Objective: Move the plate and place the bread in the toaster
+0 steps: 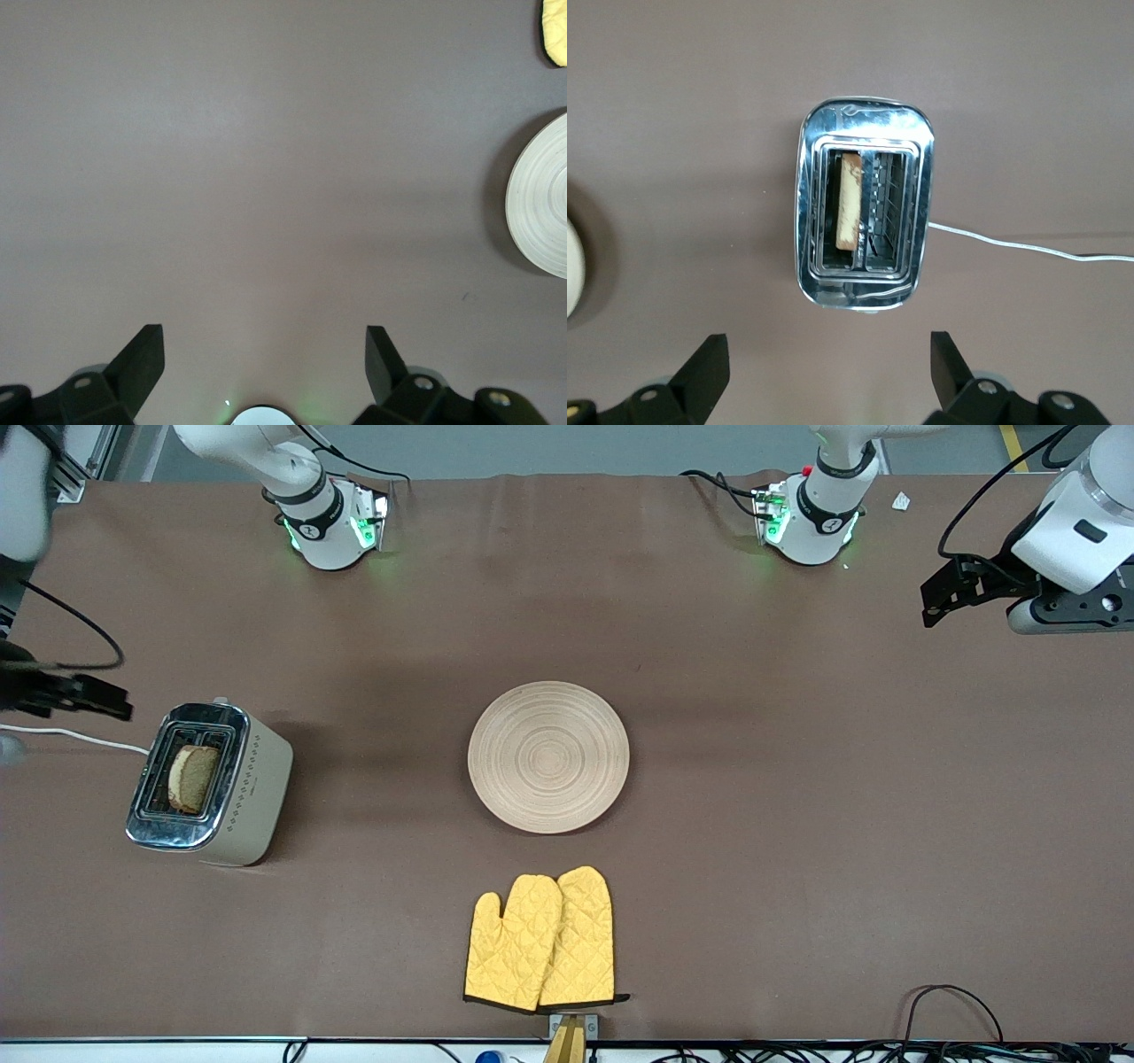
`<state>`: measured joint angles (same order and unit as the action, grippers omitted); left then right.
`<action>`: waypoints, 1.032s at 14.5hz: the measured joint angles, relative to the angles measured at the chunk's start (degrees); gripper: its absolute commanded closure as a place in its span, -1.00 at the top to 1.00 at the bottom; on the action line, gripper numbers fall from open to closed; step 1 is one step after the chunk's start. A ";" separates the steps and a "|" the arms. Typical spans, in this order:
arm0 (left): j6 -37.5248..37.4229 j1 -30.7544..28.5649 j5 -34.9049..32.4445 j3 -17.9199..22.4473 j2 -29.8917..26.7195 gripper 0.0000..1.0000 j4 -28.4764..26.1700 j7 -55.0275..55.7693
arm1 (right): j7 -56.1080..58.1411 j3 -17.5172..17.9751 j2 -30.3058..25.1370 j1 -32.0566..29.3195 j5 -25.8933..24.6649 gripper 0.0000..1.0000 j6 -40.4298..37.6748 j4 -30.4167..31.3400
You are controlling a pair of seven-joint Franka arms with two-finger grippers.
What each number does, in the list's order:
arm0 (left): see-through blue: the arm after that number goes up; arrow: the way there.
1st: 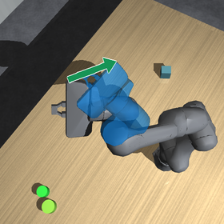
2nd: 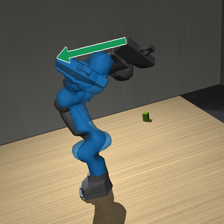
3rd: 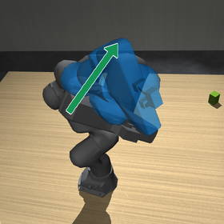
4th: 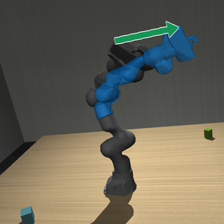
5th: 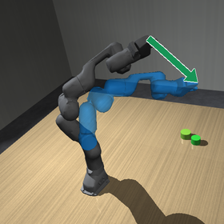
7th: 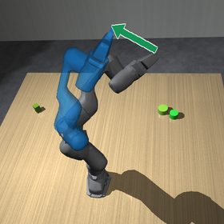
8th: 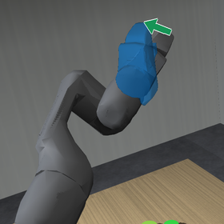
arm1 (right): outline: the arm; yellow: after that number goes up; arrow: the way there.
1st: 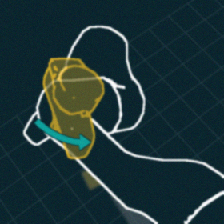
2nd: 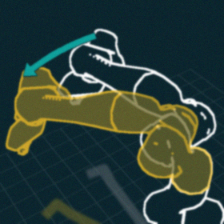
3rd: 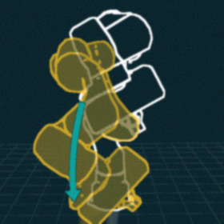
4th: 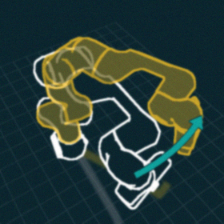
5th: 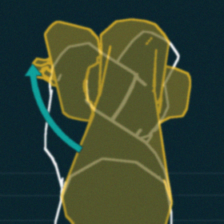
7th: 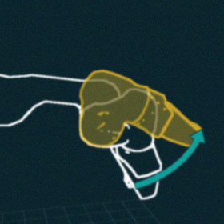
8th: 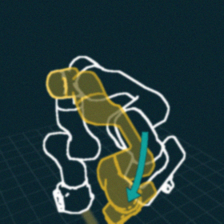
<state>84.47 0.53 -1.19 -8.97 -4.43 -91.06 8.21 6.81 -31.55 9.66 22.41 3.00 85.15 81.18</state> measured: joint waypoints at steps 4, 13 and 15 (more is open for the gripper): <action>0.00 -0.02 0.00 0.01 0.00 1.00 0.25 0.00 | -0.76 -0.06 -6.74 -0.87 0.06 1.00 -0.68 4.79; 0.00 -0.14 0.00 0.31 0.00 1.00 0.85 0.00 | -8.83 1.65 -8.53 0.02 -0.01 1.00 -0.92 4.49; 0.00 -0.15 0.00 0.31 0.01 1.00 0.86 0.00 | -9.54 1.93 -8.53 0.69 -0.01 1.00 -0.89 4.24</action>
<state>84.47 0.38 -1.19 -8.65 -4.42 -90.20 8.21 -2.73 -29.62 1.13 23.10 3.00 84.25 85.42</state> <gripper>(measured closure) 0.000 0.000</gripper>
